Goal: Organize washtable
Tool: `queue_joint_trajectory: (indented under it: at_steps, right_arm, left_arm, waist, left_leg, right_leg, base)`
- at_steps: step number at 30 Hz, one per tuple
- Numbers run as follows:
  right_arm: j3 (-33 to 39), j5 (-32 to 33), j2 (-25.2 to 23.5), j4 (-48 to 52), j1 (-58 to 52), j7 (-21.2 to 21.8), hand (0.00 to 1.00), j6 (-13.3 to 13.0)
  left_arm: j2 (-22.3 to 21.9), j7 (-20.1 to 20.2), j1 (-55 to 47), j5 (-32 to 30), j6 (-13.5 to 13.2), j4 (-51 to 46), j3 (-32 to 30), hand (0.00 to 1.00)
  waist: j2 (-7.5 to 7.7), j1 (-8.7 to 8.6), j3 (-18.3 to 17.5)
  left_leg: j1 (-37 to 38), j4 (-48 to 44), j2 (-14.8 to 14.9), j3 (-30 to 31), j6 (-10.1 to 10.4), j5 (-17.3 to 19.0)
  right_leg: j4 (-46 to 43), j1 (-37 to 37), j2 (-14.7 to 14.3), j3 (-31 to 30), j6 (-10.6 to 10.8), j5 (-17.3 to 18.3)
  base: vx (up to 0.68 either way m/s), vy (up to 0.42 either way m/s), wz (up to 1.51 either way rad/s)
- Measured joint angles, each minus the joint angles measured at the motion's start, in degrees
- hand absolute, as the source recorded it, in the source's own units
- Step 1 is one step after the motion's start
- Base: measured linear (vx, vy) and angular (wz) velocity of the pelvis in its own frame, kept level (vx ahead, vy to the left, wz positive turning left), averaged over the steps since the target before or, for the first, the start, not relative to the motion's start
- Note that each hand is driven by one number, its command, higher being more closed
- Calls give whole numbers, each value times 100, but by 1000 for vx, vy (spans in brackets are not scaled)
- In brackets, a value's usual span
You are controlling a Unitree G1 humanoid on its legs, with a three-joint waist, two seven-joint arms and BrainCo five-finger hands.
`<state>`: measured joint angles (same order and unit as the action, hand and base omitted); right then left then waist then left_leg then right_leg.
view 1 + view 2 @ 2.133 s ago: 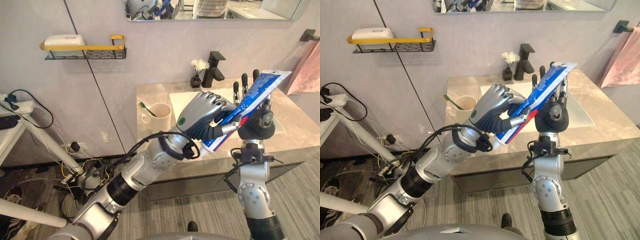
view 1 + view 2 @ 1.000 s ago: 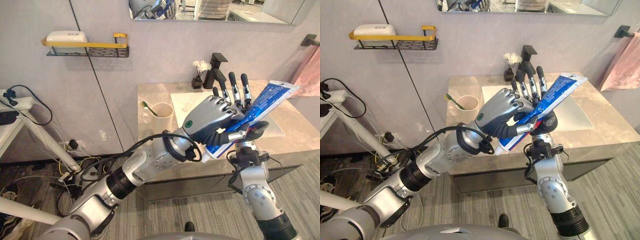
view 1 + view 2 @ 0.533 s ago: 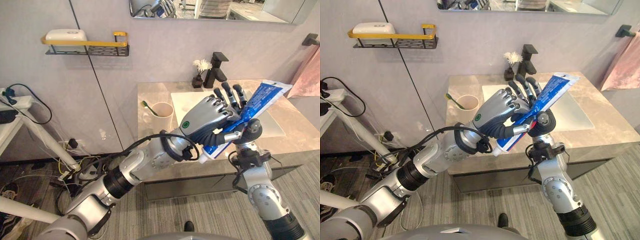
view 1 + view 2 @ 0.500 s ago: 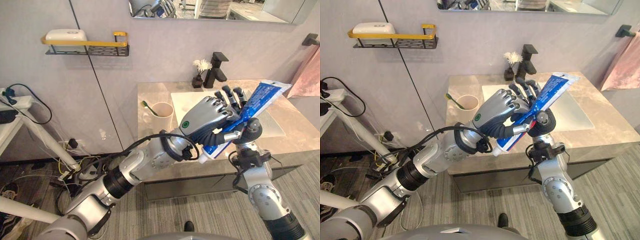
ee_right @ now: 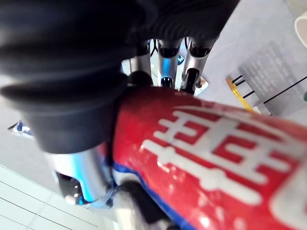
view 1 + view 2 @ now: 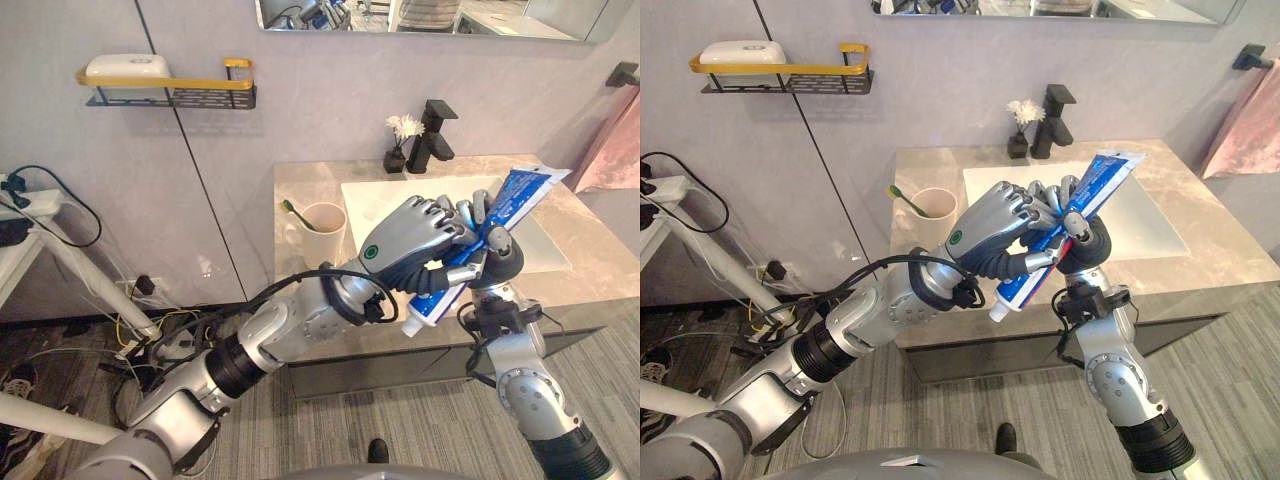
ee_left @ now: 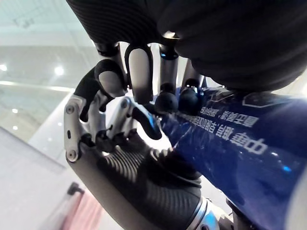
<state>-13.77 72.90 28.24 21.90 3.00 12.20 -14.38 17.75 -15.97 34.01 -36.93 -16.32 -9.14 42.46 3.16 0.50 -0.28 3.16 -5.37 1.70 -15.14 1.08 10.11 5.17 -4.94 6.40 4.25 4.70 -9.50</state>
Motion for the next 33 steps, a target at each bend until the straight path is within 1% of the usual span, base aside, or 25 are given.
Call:
queue_joint_trajectory:
  at_steps: [3, 4, 8, 10, 15, 19, 22, 26, 29, 31, 33]
  right_arm:
    - [4, -50, -10, 0, 0, -51, 100, 7]
    - [4, -51, -14, 0, 0, -56, 100, 7]
    - [52, -130, -39, 0, 0, -97, 100, 6]
    - [85, -219, -175, -1, -1, -117, 100, 14]
    - [271, -329, -455, -1, 0, -192, 100, 15]
    - [423, -384, -560, -1, 0, -219, 100, 13]
    - [686, -425, -764, 0, 0, -264, 100, -6]
    - [762, -426, -910, 7, 1, -319, 100, -54]
    - [778, -430, -926, 6, 0, -346, 100, -54]
    - [820, -432, -948, 5, -2, -347, 100, -61]
    - [994, -432, -1085, 2, -38, -353, 100, -66]
  left_arm:
    - [-11, -5, -43, 48, 2, 17, 0, 100]
    - [-17, -10, -52, 49, 2, 21, 0, 0]
    - [-30, -31, -177, 60, -1, 67, 0, 0]
    - [-58, -53, -352, 141, -6, 102, -14, 0]
    - [-200, -54, -416, 162, -19, 227, -59, 0]
    - [-216, -44, -580, 157, -14, 318, -150, 0]
    - [-162, 88, -760, 39, -18, 432, -202, 0]
    - [-145, 193, -924, -62, -3, 441, -289, 0]
    - [-148, 190, -958, -73, 9, 439, -663, 0]
    - [-140, 181, -963, -77, 34, 371, -949, 0]
    - [-110, 156, -1015, -82, 55, 165, -1244, 0]
  waist:
    - [-8, -2, 13]
    - [-9, -1, 15]
    - [-13, -2, 20]
    - [-27, -7, 37]
    - [-32, -4, 40]
    - [-44, -13, 48]
    - [-62, -6, 60]
    - [-85, -4, 75]
    - [-148, 0, 120]
    - [-158, -1, 128]
    - [-156, 2, 131]
  left_leg:
    - [0, 3, 0, -3, 0, 0]
    - [0, 4, 0, -4, 0, 0]
    - [3, 10, -1, -7, 0, 0]
    - [6, 12, -2, -13, 0, 0]
    - [9, 13, -3, -12, 0, 0]
    - [13, 16, -2, -15, 0, 0]
    - [21, 16, -4, -16, 0, 0]
    - [38, 17, -4, -19, 0, 0]
    - [128, 38, -2, -24, 0, 0]
    - [141, 43, -1, -23, 1, 1]
    - [141, 43, 0, -23, 1, 0]
  right_leg:
    - [0, -4, -2, -5, 0, 0]
    - [0, -6, -2, -6, 0, 0]
    - [0, -6, -3, -10, 0, 0]
    - [0, -7, -4, -15, 0, 0]
    - [0, -6, -4, -15, 0, 1]
    - [-1, -5, -5, -17, 0, 1]
    - [-1, 4, -4, -17, 0, 1]
    - [-1, 18, -7, -17, 0, 1]
    - [-1, 94, -12, -20, -2, 3]
    - [-1, 107, -13, -18, -6, 9]
    - [-1, 108, -13, -18, -8, 10]
  base:
    - [0, 0, 0]
    - [0, 0, 0]
    - [0, 0, 0]
    - [0, 0, 0]
    - [0, 0, 0]
    - [0, 0, 0]
    - [0, 0, 0]
    - [0, 0, 0]
    - [0, 0, 0]
    - [0, 0, 0]
    - [0, 0, 0]
